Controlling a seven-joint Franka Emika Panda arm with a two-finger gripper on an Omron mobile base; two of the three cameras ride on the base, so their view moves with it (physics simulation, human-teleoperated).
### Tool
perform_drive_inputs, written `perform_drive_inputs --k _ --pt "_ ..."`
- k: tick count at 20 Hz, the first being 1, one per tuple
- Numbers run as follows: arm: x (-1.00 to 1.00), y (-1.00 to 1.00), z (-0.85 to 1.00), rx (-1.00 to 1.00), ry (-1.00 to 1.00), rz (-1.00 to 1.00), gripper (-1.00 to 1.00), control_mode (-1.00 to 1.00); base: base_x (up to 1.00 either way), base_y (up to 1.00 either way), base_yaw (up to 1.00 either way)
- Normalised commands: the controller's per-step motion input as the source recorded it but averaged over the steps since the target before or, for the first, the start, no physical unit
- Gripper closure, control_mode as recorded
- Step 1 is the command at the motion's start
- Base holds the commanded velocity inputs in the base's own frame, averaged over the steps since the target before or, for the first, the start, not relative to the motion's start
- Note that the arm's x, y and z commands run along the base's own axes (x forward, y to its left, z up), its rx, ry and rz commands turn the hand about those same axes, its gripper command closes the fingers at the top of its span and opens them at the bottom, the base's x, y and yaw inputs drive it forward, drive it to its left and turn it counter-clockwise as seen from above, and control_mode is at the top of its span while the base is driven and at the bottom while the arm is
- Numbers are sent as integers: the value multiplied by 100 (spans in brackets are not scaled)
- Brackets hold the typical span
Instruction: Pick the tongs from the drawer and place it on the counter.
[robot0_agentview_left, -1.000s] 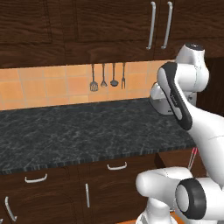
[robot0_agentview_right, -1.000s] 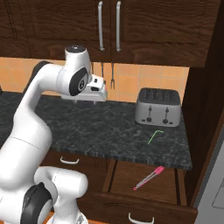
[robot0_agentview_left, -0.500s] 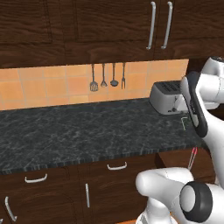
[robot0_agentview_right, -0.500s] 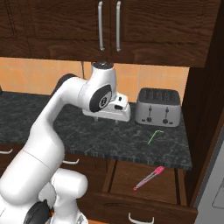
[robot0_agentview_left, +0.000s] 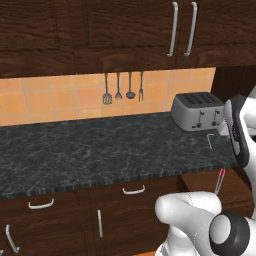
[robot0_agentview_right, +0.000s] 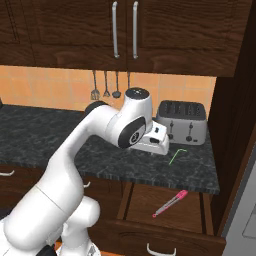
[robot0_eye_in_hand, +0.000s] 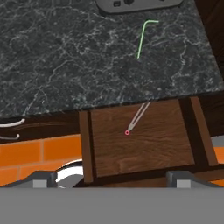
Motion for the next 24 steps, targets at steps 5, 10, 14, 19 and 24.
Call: perform_drive_inputs --k 5,10,14,19,24 --pt "-3 -49 -39 -1 0 -5 -100 -100 0 0 0" --pt "-1 -42 -46 0 0 -3 -100 -100 0 0 0" --pt "-11 -40 -47 0 0 0 -100 -100 0 0 0" --pt "-14 -25 -37 0 0 0 -100 -100 0 0 0" --pt "-17 -33 -27 0 1 0 -100 -100 0 0 0"
